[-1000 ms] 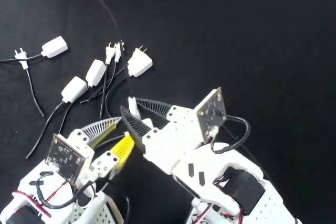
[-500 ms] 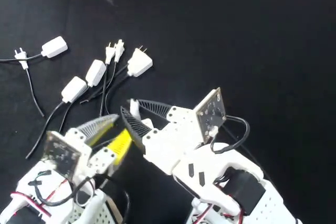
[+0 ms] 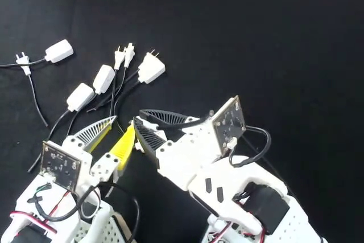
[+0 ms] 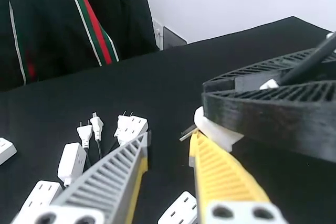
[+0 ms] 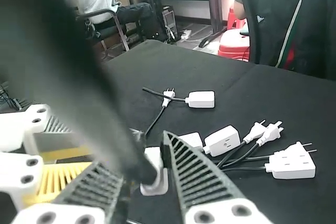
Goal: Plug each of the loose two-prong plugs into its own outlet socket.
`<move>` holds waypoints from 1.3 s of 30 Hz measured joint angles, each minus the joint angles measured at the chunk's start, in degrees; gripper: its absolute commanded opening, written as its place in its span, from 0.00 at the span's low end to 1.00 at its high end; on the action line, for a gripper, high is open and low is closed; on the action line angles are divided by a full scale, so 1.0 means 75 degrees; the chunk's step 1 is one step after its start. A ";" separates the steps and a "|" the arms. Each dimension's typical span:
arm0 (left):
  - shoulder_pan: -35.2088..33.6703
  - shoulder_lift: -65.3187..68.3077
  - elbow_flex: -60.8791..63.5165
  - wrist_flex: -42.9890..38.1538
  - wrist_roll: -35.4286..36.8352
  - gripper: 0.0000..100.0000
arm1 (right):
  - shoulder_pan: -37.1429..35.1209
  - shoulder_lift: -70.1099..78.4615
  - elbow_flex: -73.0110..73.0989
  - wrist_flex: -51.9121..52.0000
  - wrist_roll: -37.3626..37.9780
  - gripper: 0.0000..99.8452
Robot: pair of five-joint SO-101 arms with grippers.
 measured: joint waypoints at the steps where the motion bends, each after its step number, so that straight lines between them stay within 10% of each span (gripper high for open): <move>1: 0.0000 0.0000 0.0000 0.0000 -0.0012 0.14 | 0.0000 -0.0012 0.0000 0.0000 0.0000 0.01; 25: -0.0094 -0.0012 0.1254 0.0422 -0.2133 0.13 | 0.1606 0.3763 -0.1301 0.0117 0.0821 0.01; 39: -0.3399 -0.0012 0.1958 0.0633 -0.2954 0.13 | 0.1629 0.4161 0.0481 0.0000 0.0621 0.01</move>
